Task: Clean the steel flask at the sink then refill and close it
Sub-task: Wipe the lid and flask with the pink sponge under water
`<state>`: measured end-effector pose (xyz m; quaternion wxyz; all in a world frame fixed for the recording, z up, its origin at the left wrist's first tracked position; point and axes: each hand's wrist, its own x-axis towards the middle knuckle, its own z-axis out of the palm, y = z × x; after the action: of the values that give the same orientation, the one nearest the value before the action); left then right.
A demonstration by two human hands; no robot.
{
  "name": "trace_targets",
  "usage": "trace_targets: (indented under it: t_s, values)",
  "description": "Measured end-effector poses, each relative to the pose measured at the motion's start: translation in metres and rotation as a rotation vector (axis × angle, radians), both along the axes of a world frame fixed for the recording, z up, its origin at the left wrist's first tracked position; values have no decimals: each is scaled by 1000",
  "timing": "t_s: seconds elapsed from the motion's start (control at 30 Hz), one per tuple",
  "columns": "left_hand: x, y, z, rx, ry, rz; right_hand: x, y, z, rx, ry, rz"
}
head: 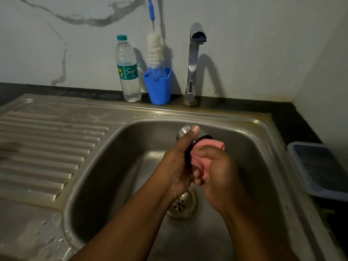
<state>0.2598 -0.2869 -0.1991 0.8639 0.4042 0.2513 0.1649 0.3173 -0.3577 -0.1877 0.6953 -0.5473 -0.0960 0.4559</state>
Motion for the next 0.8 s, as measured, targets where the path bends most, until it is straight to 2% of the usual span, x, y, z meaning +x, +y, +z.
trace_targets:
  t_s: [0.07, 0.1, 0.17, 0.23, 0.33, 0.37, 0.43, 0.6, 0.67, 0.8]
  values:
    - [-1, 1, 4, -32, -60, -38, 2, -4, 2, 212, 360, 26]
    - [-2, 0, 7, -54, -88, -57, 2, -5, 2, 283, 473, 42]
    - [-3, -1, 10, -75, -80, -62, 4, -6, 2, 310, 548, 76]
    - [-3, -2, 9, -89, -19, -13, 4, -4, 2, 200, 420, 88]
    - [-2, 2, 2, -32, 82, 15, 3, -1, 2, -74, -71, 62]
    - [-2, 2, 0, 4, 96, -13, 1, 1, 1, -98, -156, 62]
    - [-1, 2, -3, 10, 103, -18, -4, 3, -1, -80, -203, 79]
    - [1, -2, 3, -77, 107, 129, -2, 7, 0, -138, -301, 3]
    - [2, -2, 5, -60, 102, 169, 2, 7, 1, -104, -207, -12]
    - [1, -1, 9, 25, 10, 187, 4, 3, 8, 159, 406, -55]
